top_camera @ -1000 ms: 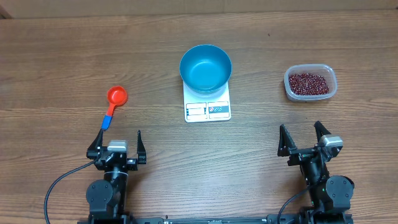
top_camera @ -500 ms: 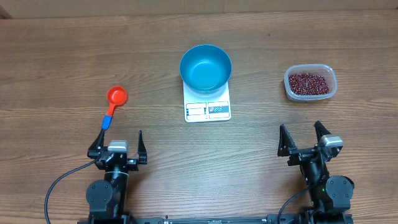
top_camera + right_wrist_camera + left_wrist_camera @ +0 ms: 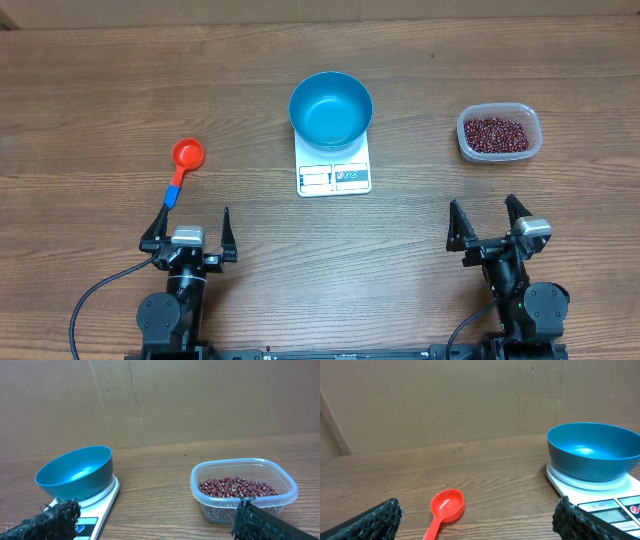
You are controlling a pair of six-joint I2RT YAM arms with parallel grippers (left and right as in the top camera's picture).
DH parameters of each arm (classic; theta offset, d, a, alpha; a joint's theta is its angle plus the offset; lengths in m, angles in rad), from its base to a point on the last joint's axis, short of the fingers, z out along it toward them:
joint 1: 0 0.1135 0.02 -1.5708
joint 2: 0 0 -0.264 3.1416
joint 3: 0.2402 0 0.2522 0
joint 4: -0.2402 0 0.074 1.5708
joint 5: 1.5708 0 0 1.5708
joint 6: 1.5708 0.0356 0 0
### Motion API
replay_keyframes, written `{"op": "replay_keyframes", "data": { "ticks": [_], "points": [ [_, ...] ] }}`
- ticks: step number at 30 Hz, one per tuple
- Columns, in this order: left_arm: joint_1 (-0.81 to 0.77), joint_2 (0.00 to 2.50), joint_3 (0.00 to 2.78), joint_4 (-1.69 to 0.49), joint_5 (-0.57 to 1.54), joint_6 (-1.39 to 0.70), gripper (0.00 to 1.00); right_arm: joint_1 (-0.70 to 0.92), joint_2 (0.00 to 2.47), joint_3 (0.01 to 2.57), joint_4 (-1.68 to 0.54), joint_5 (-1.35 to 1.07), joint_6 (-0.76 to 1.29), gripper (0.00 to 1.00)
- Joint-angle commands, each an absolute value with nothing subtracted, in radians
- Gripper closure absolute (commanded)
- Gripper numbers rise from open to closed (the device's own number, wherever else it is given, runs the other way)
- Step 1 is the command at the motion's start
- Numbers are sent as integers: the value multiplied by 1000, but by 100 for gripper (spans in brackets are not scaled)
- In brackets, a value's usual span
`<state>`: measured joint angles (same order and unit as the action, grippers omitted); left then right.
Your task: Scoop item into bowl and weigh 150g on scale
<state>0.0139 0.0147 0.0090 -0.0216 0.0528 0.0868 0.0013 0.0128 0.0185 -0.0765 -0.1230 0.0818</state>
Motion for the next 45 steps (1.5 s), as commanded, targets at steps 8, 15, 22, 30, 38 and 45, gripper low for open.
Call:
{"op": "replay_keyframes", "data": {
  "ticks": [8, 15, 22, 30, 38, 45],
  "points": [
    [19, 18, 76, -41, 72, 41, 0, 0, 3, 8, -73, -116, 88, 0],
    [19, 155, 201, -70, 81, 42, 0, 0, 3, 8, -73, -116, 88, 0],
    [19, 422, 410, -127, 141, 44, 0, 0, 3, 8, -73, -116, 88, 0],
    [20, 846, 858, -456, 226, 45, 0, 0, 3, 8, -73, -116, 88, 0],
    [19, 1306, 1422, -873, 313, 45, 1, 0, 3, 8, -73, -116, 88, 0],
    [20, 1484, 1525, -855, 302, 138, 0, 0, 3, 8, -73, -116, 88, 0]
  ]
}}
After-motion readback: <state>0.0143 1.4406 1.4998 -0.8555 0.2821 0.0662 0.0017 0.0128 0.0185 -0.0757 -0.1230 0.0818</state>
